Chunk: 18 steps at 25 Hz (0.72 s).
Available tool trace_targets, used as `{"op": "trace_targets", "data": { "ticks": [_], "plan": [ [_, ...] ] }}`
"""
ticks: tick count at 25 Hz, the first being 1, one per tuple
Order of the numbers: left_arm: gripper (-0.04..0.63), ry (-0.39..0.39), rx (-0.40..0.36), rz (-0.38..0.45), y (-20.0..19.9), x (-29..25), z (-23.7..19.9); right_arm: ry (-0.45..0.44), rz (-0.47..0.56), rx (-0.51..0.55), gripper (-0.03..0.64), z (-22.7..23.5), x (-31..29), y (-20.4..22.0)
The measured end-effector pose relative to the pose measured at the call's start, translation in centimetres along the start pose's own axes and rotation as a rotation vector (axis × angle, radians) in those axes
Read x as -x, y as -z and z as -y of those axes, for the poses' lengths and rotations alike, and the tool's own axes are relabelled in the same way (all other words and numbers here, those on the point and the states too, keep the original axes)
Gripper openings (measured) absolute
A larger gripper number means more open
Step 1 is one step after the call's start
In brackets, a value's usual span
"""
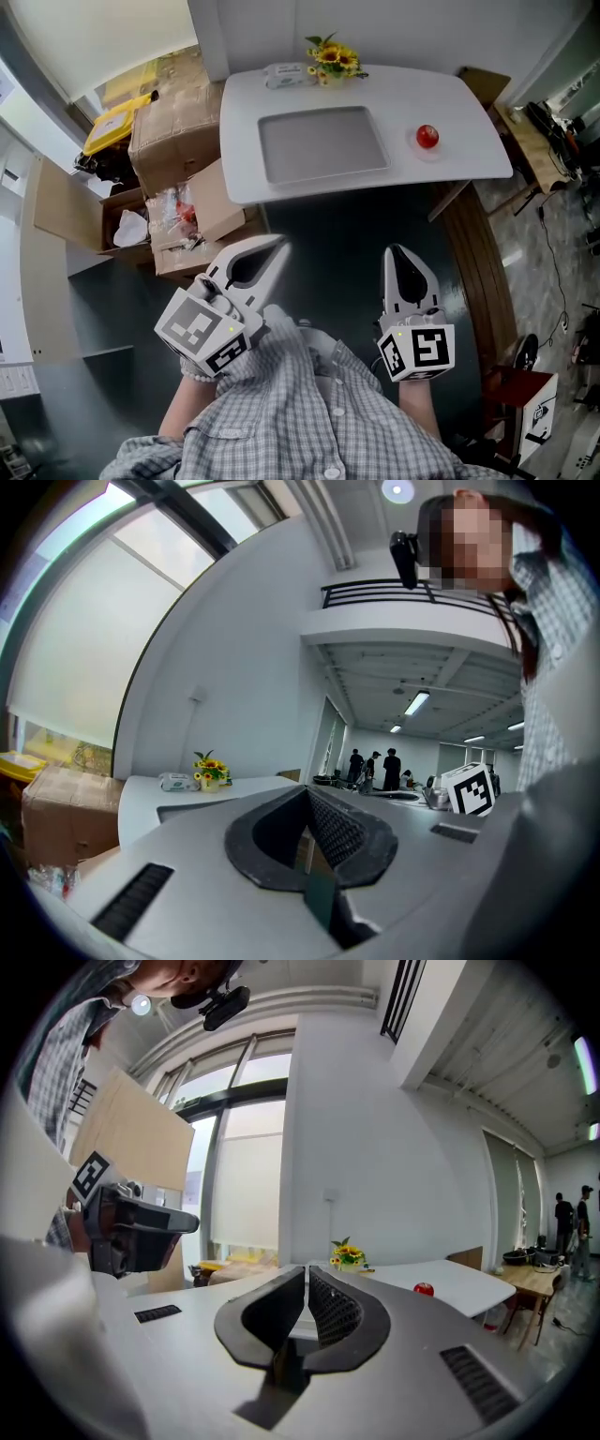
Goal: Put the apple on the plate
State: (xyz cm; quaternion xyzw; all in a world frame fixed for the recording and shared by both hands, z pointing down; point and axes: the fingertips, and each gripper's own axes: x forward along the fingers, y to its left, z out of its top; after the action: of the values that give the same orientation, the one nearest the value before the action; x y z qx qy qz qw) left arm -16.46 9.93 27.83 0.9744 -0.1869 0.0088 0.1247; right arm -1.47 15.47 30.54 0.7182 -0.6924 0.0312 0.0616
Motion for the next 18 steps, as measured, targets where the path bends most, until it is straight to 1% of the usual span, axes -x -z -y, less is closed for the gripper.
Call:
{"op": "trace_targets", "data": {
  "ticks": [5,9,13,18],
  "plan": [
    [0.009,0.017,0.012,-0.013,0.0,-2.1,-0.4,0.024,-0.030,0.003,0.029,1.5,-0.6,1.0],
    [0.009,0.059,0.012,-0.045,0.5,-4.7,-0.5,0.066,-0.041,-0.039,0.029,3.7,-1.1,1.6],
    [0.009,0.100,0.013,-0.058,0.5,-8.0,-1.0,0.106,-0.050,-0.045,0.029,6.0,-2.3,2.1],
    [0.009,0.154,0.009,-0.066,-0.4,-12.5,-2.2,0.152,-0.048,-0.045,0.029,9.0,-4.6,1.3]
  ]
}}
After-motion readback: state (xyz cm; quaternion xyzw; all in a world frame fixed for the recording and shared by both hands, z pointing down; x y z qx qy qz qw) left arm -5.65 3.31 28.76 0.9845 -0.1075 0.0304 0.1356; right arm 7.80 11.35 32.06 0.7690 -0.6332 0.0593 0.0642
